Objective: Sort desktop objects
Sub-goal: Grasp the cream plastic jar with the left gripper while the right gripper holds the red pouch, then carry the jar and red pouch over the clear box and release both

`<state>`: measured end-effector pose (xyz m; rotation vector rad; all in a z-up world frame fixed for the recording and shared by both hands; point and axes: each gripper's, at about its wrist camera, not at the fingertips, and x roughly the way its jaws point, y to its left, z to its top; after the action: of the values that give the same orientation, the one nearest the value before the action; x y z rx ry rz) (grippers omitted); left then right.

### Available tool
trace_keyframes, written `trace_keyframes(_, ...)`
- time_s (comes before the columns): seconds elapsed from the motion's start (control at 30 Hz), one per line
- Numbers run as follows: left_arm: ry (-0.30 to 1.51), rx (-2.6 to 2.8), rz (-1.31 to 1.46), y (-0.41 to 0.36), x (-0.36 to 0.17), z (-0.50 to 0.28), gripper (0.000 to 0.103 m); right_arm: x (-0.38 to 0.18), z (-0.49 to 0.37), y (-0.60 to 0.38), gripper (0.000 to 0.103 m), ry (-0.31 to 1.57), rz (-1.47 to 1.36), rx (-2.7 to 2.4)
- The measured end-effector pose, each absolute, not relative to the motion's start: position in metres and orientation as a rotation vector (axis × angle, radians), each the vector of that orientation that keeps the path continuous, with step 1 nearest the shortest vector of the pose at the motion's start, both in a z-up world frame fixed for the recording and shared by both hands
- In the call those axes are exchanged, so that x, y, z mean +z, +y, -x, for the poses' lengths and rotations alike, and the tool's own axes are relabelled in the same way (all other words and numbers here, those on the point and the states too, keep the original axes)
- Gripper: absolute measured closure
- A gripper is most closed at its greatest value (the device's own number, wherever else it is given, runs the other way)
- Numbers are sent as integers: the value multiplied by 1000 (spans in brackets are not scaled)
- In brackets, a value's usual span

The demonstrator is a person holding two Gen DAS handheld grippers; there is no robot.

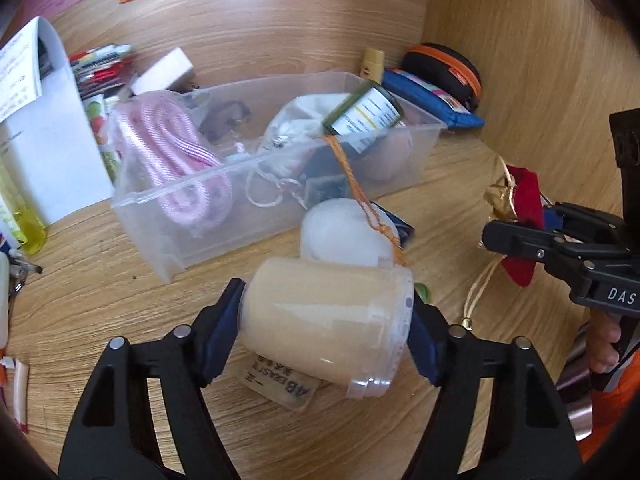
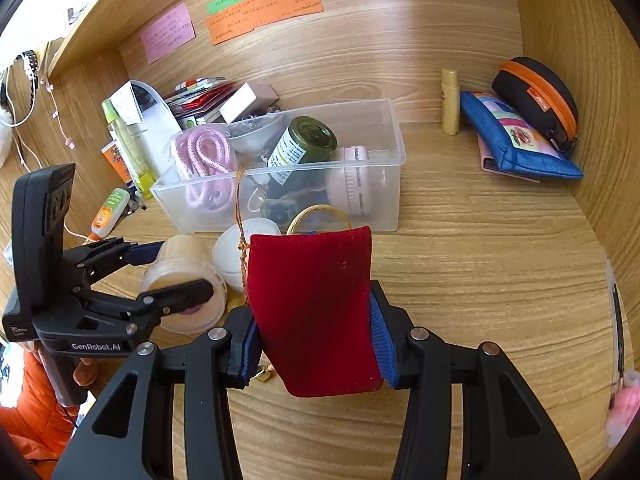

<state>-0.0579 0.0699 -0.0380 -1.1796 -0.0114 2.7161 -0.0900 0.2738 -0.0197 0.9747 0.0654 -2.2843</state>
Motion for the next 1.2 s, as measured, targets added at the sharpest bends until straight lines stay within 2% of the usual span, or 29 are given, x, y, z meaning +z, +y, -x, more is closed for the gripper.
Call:
trace_keyframes(0.4, -114, 2805, 1111, 57, -24, 53, 34, -5, 99, 265, 60, 70, -924, -2291)
trace_keyframes(0.67, -168, 2882, 1022, 49, 6, 50, 34, 33, 108, 257, 60, 60, -796, -2314)
trace_keyframes(1.2, -228, 3023, 912, 26, 61, 95, 37, 75, 153, 229, 60, 184, -681, -2386)
